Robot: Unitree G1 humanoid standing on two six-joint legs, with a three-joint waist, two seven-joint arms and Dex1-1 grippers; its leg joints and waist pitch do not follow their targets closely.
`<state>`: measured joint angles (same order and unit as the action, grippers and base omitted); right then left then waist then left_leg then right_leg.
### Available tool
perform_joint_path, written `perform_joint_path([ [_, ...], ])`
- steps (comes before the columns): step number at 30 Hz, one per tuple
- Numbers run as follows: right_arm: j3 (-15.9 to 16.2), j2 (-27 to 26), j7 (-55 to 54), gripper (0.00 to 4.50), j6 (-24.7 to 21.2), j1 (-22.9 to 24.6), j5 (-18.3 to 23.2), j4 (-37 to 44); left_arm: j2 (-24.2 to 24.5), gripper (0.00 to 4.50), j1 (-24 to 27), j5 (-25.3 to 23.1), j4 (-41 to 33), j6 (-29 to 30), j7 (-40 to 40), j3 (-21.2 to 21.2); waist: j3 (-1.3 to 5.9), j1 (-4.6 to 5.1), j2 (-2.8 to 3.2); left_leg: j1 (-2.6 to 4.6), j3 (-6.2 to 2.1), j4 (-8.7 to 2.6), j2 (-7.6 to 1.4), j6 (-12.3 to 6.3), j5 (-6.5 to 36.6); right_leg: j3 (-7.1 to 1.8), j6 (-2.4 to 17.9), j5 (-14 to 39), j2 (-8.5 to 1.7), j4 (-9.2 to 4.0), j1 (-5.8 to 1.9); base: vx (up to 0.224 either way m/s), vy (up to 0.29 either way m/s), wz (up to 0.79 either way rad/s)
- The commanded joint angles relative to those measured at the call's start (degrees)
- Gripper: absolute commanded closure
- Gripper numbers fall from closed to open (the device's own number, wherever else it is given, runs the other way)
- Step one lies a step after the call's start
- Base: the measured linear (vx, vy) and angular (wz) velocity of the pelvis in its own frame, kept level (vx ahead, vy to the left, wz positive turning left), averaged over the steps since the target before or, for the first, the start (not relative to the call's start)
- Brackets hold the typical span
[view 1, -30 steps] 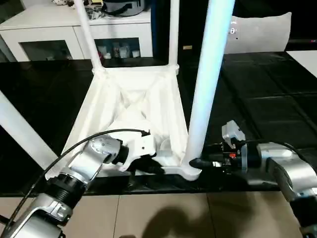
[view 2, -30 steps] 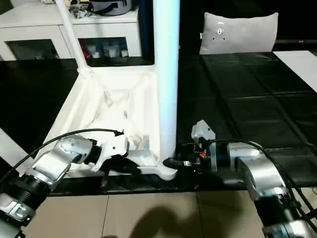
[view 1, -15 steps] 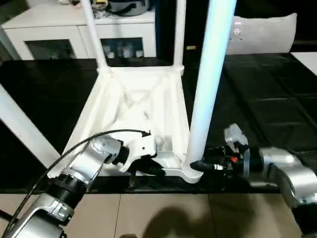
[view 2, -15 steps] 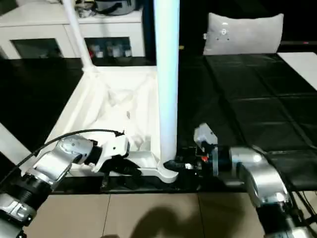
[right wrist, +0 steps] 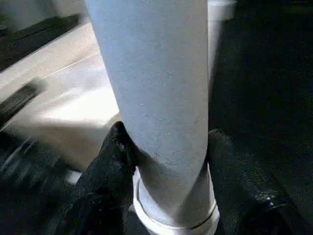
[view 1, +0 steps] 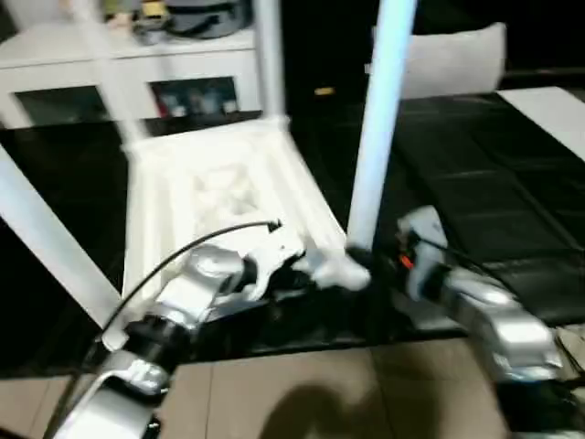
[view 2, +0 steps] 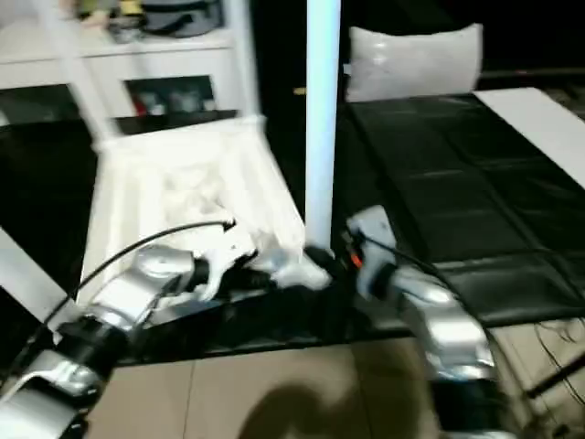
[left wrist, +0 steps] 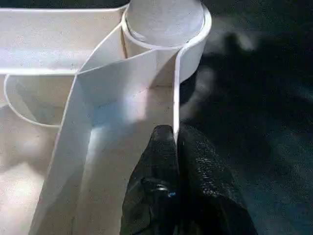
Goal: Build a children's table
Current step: Rotate leg to tighten
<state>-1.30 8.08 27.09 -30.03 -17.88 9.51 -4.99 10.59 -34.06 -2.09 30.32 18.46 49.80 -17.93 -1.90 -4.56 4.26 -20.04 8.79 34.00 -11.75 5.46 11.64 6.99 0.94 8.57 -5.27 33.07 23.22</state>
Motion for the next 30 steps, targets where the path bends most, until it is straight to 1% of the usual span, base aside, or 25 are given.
perform_joint_path([
  [1,3.15,-2.54,-0.52,2.62,-1.1,-0.6,1.69,-0.43,-2.38,4.5,-1.95,1.48,-1.95,-1.01,-2.06,0.82,3.33,-0.31,-0.94,-0.72,-0.05,-4.21,-0.05,-1.64,10.93,-1.89,2.7,27.22,-2.99,-5.32,-3.29,0.0,0.0,0.0],
  [2,2.56,-3.0,-0.82,2.27,-1.13,-0.67,2.05,-0.09,-2.44,4.5,-1.95,1.28,-2.01,-1.08,-2.31,0.77,3.36,-0.33,-0.82,-0.63,-0.01,-4.2,-0.21,-2.2,10.47,-2.15,3.2,25.37,-3.0,-5.17,-3.18,0.0,0.0,0.0],
  [3,1.94,-3.28,-1.02,2.27,-1.09,-0.67,2.38,0.15,-2.32,4.5,-1.91,1.05,-2.03,-1.49,-2.15,0.55,3.53,-0.29,-0.77,-0.8,-0.02,-4.19,-0.36,-2.67,9.18,-2.38,4.13,22.28,-3.0,-4.71,-3.34,0.0,0.0,0.0],
  [4,1.49,-3.28,-1.02,2.27,-0.59,-0.64,2.55,0.21,-2.03,4.5,-1.83,0.81,-1.93,-2.34,-1.52,0.2,3.6,-0.39,-0.76,-0.8,0.0,-4.13,-0.41,-2.86,8.45,-2.42,4.62,20.82,-3.0,-4.56,-3.36,0.0,0.0,0.0],
  [5,1.41,-2.9,-0.52,1.9,-0.42,-0.36,2.7,0.48,-1.62,4.5,-1.69,0.44,-1.88,-3.15,-0.92,-0.19,3.72,-0.42,-0.57,-0.93,-0.01,-4.02,-0.44,-3.2,6.95,-2.57,5.69,17.56,-3.02,-4.06,-3.57,0.0,0.0,0.0],
  [6,1.78,-2.03,0.63,1.87,0.15,0.18,2.62,0.89,-1.08,4.5,-1.53,0.06,-1.82,-4.15,-0.19,-0.63,3.82,-0.56,-0.47,-0.88,0.05,-3.92,-0.49,-3.55,5.8,-2.66,6.67,14.87,-3.01,-3.78,-3.6,0.0,0.0,0.0],
  [7,1.78,-2.03,0.63,1.87,0.15,0.18,2.62,0.89,-1.08,4.5,-1.53,0.06,-1.82,-4.15,-0.19,-0.63,3.87,-0.59,-0.57,-0.91,0.06,-3.86,-0.48,-3.79,5.32,-2.68,7.08,13.63,-2.99,-3.65,-3.69,0.0,0.0,0.0],
  [8,2.79,-0.1,2.44,1.66,0.83,1.48,2.11,2.02,-0.29,4.5,-1.27,-0.49,-1.66,-5.35,0.67,-1.1,3.87,-0.75,-0.53,-0.97,0.07,-3.82,-0.51,-4.03,4.53,-2.71,7.77,11.89,-3.01,-3.46,-3.8,0.0,0.0,0.0],
  [9,2.87,0.12,2.55,1.66,0.84,1.68,2.02,2.21,-0.23,4.5,-1.23,-0.54,-1.65,-5.39,0.66,-1.1,3.85,-0.93,-0.54,-0.84,0.21,-3.74,-0.56,-4.24,4.36,-2.82,8.12,11.08,-3.02,-3.34,-3.82,0.0,0.0,0.0],
  [11,2.68,1.67,3.87,1.43,0.59,2.86,1.78,3.08,0.49,4.5,-1.26,-0.91,-0.95,-7.2,1.25,-1.38,3.74,-1.07,-0.46,-0.8,0.27,-3.81,-0.62,-4.35,5.05,-2.82,8.35,11.69,-3.07,-3.41,-3.82,0.0,0.0,0.0],
  [13,2.72,2.26,4.11,1.36,0.58,3.27,1.58,3.4,0.8,4.5,-1.19,-1.05,-0.86,-7.84,1.42,-1.55,3.7,-1.14,-0.46,-0.79,0.24,-3.88,-0.61,-4.11,5.87,-2.77,7.95,13.49,-3.14,-3.56,-3.86,0.0,0.0,0.0],
  [14,2.69,4.64,6.84,1.19,0.86,4.59,2.16,4.44,2.05,4.5,-1.03,-1.77,-0.41,-10.46,2.47,-2.31,3.59,-1.24,-0.58,-0.71,0.24,-3.95,-0.64,-3.9,6.55,-2.75,7.48,14.78,-3.09,-3.75,-3.84,0.0,0.0,0.0],
  [15,1.98,7.07,10.03,1.09,0.58,5.84,3.79,5.78,3.56,4.5,-0.77,-2.53,0.1,-13.81,3.95,-3.13,3.5,-1.42,-0.42,-0.63,0.2,-4.03,-0.69,-3.84,7.37,-2.8,6.91,16.21,-3.14,-3.97,-3.83,0.0,0.0,0.0],
  [16,1.59,7.88,10.93,1.01,0.49,6.19,4.42,6.16,4.07,4.5,-0.69,-2.78,0.33,-14.96,4.35,-3.3,3.45,-1.61,-0.43,-0.55,0.2,-4.06,-0.82,-4.02,8.41,-2.9,6.15,17.08,-3.12,-4.12,-3.82,0.0,0.0,0.0],
  [18,0.68,8.99,12.0,0.95,0.92,6.58,5.31,6.61,4.73,4.5,-0.59,-2.87,0.65,-16.25,4.68,-3.16,3.5,-1.89,-0.46,-0.56,0.29,-4.07,-0.82,-3.86,8.64,-2.88,6.21,17.29,-3.18,-4.09,-3.69,0.0,0.0,0.0],
  [19,-0.07,9.97,13.42,0.87,3.01,6.97,5.63,6.96,5.25,4.5,-0.43,-2.51,0.4,-16.31,4.58,-2.5,3.51,-2.03,-0.14,-0.57,0.22,-4.08,-0.79,-3.7,8.71,-2.82,6.34,17.42,-3.22,-4.04,-3.68,0.0,0.0,0.0],
  [21,-1.0,10.3,15.12,0.65,4.44,7.07,6.97,8.03,5.87,4.5,0.16,-0.98,-1.19,-14.72,5.57,-1.29,3.45,-2.09,-0.41,-0.57,0.28,-4.05,-0.83,-3.6,9.19,-2.74,6.42,18.59,-3.28,-4.14,-3.66,0.0,0.0,0.0],
  [22,-1.19,10.14,15.11,0.58,4.6,6.97,7.22,8.35,5.95,4.5,0.39,-0.38,-1.82,-13.93,5.96,-0.89,3.42,-2.14,-0.3,-0.63,0.25,-4.04,-0.85,-3.68,8.63,-2.8,6.6,18.44,-3.28,-4.04,-3.63,0.0,0.0,0.0],
  [24,-1.19,9.74,14.75,0.35,4.01,6.77,7.61,8.8,6.02,4.07,1.07,1.29,-3.67,-11.85,7.34,-0.14,3.56,-2.16,-0.66,-0.73,0.17,-4.05,-1.0,-3.76,7.27,-2.85,7.32,16.66,-3.32,-3.62,-3.72,0.0,0.0,0.0],
  [25,-0.89,9.58,14.7,0.35,3.97,6.67,7.54,8.82,5.89,4.07,1.5,2.54,-5.1,-9.91,8.15,0.38,3.55,-2.12,-0.91,-0.92,0.13,-4.08,-0.98,-3.9,6.66,-2.86,7.54,16.05,-3.31,-3.49,-3.83,0.0,0.0,0.0],
  [26,-0.31,9.57,14.46,0.25,4.15,6.44,7.3,8.61,6.03,3.96,1.89,3.6,-6.42,-8.73,8.98,0.57,3.68,-2.17,-0.59,-0.84,0.14,-3.9,-0.99,-4.0,5.59,-2.91,8.31,14.6,-3.38,-3.25,-3.71,0.0,0.0,0.0],
  [27,0.24,9.5,13.82,0.14,4.43,6.16,6.72,8.28,6.37,3.85,2.23,4.03,-7.49,-8.17,9.56,0.42,3.73,-2.19,-0.85,-0.77,0.23,-3.82,-1.07,-4.27,4.72,-3.01,9.13,13.01,-3.29,-3.06,-3.55,0.0,0.0,0.0],
  [28,0.65,9.56,13.42,0.07,4.59,5.93,6.43,7.97,6.8,3.72,2.41,4.13,-7.89,-8.49,9.95,0.08,3.81,-2.31,-0.64,-0.83,0.21,-3.74,-0.99,-4.51,4.02,-3.01,9.56,12.02,-3.3,-2.86,-3.59,0.0,0.0,0.0],
  [29,0.94,9.44,13.17,0.07,4.28,5.56,6.4,7.63,7.41,3.72,2.72,3.75,-8.42,-8.83,10.16,-0.44,3.87,-2.3,-0.95,-0.87,0.26,-3.69,-0.95,-4.71,3.62,-3.0,9.57,11.53,-3.23,-2.83,-3.6,0.0,0.0,0.0],
  [30,1.33,8.98,12.3,0.0,5.56,4.44,5.31,6.23,8.36,3.53,3.23,2.56,-9.35,-9.27,10.11,-1.1,4.03,-2.42,-0.83,-1.02,0.2,-3.54,-0.9,-5.0,2.58,-3.02,9.66,10.36,-3.3,-2.52,-3.68,0.0,0.0,0.0],
])
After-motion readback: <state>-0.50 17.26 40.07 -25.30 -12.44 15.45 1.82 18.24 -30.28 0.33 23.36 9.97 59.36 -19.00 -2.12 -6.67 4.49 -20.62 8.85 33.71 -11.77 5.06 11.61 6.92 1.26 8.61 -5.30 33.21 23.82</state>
